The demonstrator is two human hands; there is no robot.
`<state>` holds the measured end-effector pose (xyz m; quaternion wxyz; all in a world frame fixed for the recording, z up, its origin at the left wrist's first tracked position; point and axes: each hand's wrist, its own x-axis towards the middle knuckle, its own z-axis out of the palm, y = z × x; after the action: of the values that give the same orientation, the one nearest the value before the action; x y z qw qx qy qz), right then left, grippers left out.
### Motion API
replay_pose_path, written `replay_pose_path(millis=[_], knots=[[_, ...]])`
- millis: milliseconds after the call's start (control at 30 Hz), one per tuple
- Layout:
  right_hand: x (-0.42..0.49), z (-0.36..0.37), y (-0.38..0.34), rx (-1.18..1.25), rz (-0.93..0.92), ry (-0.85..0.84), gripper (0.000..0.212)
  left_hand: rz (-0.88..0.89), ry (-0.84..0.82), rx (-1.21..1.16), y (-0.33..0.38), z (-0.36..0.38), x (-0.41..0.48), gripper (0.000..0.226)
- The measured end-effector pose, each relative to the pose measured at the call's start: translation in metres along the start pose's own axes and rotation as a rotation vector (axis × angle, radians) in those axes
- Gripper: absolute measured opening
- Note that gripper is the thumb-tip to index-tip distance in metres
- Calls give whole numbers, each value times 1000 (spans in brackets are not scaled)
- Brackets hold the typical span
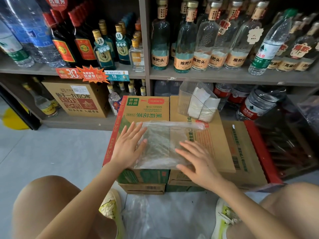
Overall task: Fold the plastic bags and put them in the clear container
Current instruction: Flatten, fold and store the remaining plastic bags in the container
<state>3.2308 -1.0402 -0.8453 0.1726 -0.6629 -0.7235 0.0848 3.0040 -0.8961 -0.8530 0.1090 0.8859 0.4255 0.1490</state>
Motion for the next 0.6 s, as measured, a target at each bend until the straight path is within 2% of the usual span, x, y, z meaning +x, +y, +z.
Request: replay_pose_path(millis=[100,167,267,367,433,500,600], knots=[[5,10,0,-56,-50,-105,76,-57,-200,122,-8,6,16,87],[5,12,5,-67,-59,-167,85,-59,-263,167,-14,6,17,90],[4,10,10,-78,-58,-208,78,-58,-142,25,-21,0,10,77],[0,10,12,-116,-127,-54,81,-13,70,-155,-17,-7,-4,65],[-1,13,12,-155,-180,14,74,28,79,-276,-11,-10,-16,69],[-3,19,11,-133,-205,51,61,54,-7,-354,-6,-10,-27,74],[-7,24,11,-76,-208,148,34,111,-125,-350,-7,-6,-41,78]])
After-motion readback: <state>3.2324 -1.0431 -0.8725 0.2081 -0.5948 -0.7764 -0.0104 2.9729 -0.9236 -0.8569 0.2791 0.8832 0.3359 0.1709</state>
